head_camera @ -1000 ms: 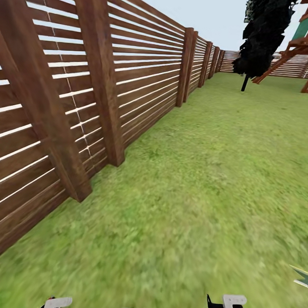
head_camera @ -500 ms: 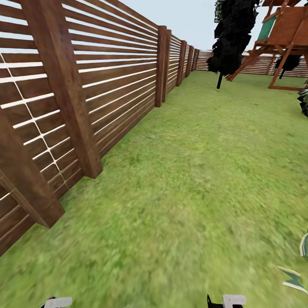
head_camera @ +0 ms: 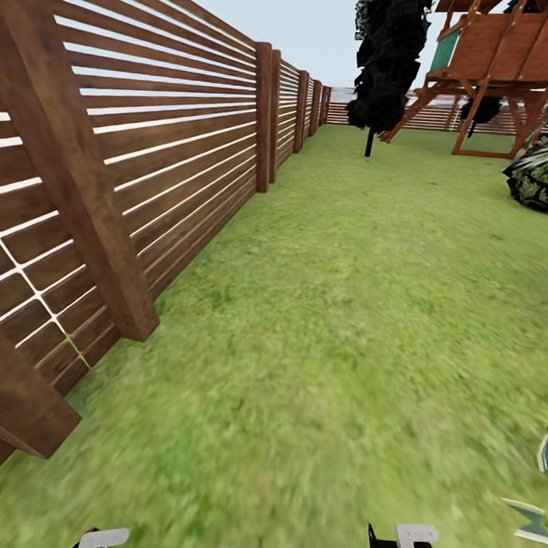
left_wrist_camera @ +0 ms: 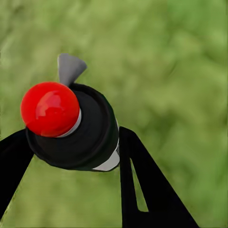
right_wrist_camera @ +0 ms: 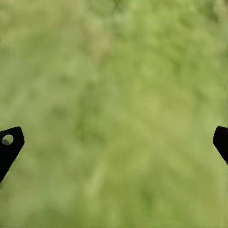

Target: Pick up the pesticide atomizer in the garden and spray insectifuge to fully cover both potted plants in the garden.

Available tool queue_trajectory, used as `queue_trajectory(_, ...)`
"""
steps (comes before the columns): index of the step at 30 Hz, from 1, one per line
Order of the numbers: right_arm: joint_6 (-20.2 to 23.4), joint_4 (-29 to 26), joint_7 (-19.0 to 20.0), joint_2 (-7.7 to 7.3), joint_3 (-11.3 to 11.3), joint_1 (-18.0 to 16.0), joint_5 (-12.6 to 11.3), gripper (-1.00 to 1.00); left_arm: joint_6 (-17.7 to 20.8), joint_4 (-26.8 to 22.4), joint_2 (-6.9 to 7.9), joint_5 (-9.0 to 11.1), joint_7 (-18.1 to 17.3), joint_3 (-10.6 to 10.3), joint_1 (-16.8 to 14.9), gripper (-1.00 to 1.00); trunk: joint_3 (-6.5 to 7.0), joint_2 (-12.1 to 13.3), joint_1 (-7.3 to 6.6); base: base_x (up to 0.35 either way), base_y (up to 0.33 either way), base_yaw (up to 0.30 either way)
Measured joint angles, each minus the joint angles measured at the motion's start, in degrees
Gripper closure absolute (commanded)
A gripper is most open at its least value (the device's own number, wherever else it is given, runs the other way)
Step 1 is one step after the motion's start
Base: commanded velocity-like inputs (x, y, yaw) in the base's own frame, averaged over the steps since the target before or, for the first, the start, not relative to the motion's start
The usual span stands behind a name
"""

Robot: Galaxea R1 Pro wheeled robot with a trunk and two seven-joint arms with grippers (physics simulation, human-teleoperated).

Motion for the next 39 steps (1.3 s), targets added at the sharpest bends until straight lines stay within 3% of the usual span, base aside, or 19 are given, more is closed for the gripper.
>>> queue_trajectory(7,-0.01,0.00,-0.01,-0.02,0.00,0.00,0.00,-1.00,0.00,0.01,0.00,0.00,0.00,0.00,-0.01,1.00,0.00,0.00,0.00,0.340,0.013,-0.028)
queue_trajectory(20,0.00,-0.01,0.00,-0.02,0.00,0.02,-0.01,-1.00,0.00,0.01,0.00,0.00,0.00,0.00,-0.01,1.00,0.00,0.00,0.00,0.340,0.074,-0.240)
queue_trajectory(39,-0.02,0.01,-0.04,0.06,0.00,0.00,-0.05,-1.00,0.00,0.01,0.00,0.00,0.00,0.00,0.00,1.00,0.00,0.00,0.00,0.340,0.030,-0.007)
